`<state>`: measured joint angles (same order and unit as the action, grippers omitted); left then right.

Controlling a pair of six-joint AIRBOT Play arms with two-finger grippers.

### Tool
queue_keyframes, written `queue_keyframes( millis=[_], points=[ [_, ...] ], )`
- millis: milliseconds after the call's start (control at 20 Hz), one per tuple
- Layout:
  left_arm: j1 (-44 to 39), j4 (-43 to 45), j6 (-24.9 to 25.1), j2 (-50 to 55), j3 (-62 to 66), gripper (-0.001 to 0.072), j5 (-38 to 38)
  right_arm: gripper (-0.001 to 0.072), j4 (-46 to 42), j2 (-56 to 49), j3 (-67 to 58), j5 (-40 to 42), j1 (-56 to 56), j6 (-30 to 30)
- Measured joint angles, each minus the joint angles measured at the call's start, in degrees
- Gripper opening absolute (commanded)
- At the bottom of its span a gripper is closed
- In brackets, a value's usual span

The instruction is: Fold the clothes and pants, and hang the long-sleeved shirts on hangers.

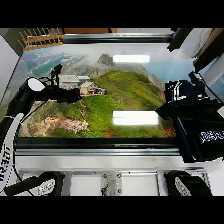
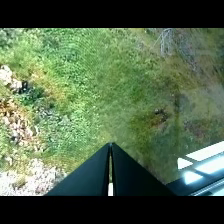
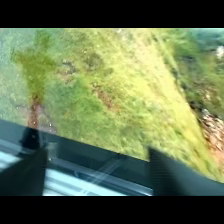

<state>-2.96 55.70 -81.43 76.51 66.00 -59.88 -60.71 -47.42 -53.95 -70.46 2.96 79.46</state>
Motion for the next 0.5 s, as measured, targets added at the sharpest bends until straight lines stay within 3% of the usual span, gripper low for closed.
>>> queue_keyframes(
  millis=[50,500],
  points=[
    [0.0,0.0,0.0,0.0,0.0,0.0004,0.0,0.0023,0.17,-0.52,0.02,0.0,-0.39,0.0],
    [0.0,0.0,-0.02,0.0,0.0,0.0004,0.0,0.0023,0.5,-1.73,0.07,0.0,-1.2,-0.42]
  ],
)
